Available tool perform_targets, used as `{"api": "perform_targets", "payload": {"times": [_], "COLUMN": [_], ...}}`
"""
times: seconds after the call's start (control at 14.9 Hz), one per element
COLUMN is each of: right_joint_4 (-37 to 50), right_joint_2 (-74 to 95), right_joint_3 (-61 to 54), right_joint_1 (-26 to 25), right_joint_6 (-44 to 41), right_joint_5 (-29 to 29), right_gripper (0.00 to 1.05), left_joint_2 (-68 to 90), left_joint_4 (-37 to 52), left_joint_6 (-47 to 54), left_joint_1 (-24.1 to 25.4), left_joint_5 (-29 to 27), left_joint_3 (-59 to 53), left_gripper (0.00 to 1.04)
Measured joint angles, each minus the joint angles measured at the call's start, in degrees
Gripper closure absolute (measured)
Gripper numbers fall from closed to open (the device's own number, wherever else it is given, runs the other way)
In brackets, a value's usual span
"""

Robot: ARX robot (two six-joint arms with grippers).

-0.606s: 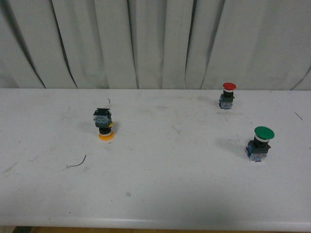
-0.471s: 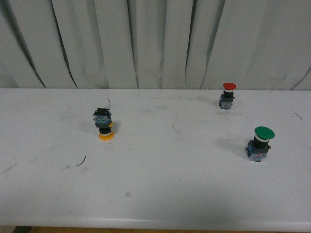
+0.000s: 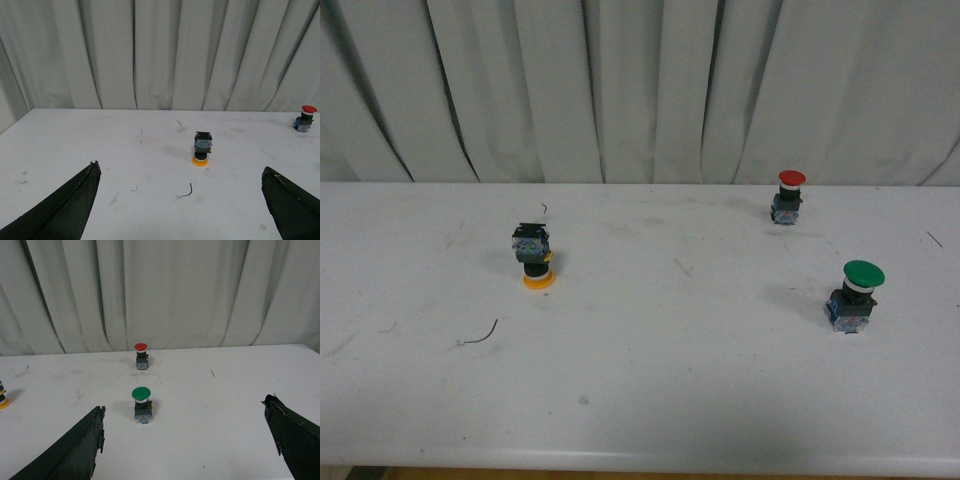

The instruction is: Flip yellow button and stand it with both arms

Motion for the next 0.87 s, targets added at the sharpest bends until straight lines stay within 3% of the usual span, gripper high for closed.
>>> {"api": "perform_targets", "payload": {"times": [0.87], "right_joint_4": [0.0], "right_joint_2": [0.0], "right_joint_3": [0.0], "right_joint_1": [0.0], "right_joint_6": [0.0], "right_joint_5": [0.0], "right_gripper": [0.06], "left_joint_2": [0.0], "left_joint_4": [0.0], "left_joint_6": [0.0], "left_joint_1": [0.0], "left_joint_5": [0.0], "left_joint_3": [0.0], "left_gripper": [0.07]}}
